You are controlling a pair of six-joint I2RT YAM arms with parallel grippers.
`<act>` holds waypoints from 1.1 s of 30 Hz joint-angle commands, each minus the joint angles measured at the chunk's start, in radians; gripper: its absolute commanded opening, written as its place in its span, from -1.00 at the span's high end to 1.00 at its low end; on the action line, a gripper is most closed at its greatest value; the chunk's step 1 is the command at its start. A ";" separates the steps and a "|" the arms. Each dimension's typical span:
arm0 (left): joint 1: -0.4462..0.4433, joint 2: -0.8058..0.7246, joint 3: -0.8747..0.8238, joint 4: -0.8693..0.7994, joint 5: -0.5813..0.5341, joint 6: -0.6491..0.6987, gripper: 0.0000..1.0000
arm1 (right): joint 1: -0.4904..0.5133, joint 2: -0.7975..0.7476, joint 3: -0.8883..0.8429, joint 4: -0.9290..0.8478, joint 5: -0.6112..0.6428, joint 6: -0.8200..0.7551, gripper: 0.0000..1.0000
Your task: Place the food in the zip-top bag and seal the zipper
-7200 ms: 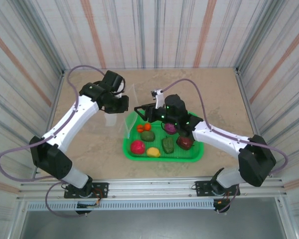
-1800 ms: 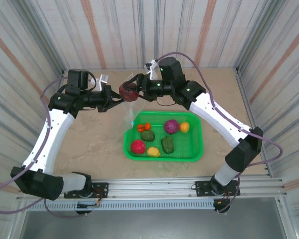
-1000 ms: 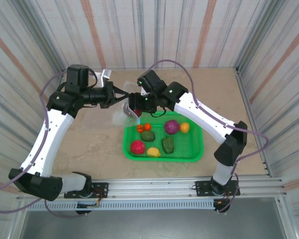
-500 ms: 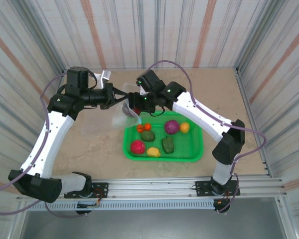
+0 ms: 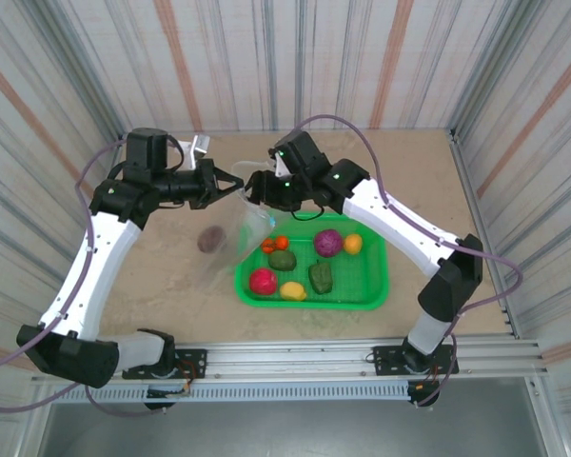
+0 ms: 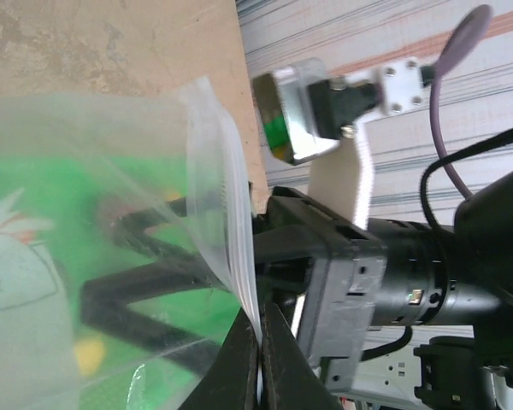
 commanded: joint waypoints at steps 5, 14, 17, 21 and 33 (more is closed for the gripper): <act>0.008 -0.029 0.020 -0.076 -0.053 0.068 1.00 | -0.045 -0.116 -0.003 0.069 -0.058 0.018 0.10; 0.002 -0.029 0.031 -0.139 -0.175 0.131 1.00 | -0.074 -0.203 0.010 -0.018 -0.015 -0.063 0.32; -0.007 -0.037 0.062 -0.193 -0.270 0.173 1.00 | -0.088 -0.247 -0.006 -0.127 0.068 -0.128 0.15; -0.007 -0.051 0.062 -0.195 -0.297 0.179 1.00 | -0.098 -0.316 -0.097 -0.248 0.218 -0.202 -0.23; -0.007 -0.068 0.059 -0.171 -0.268 0.172 1.00 | -0.138 -0.312 -0.470 -0.244 0.343 -0.234 -0.98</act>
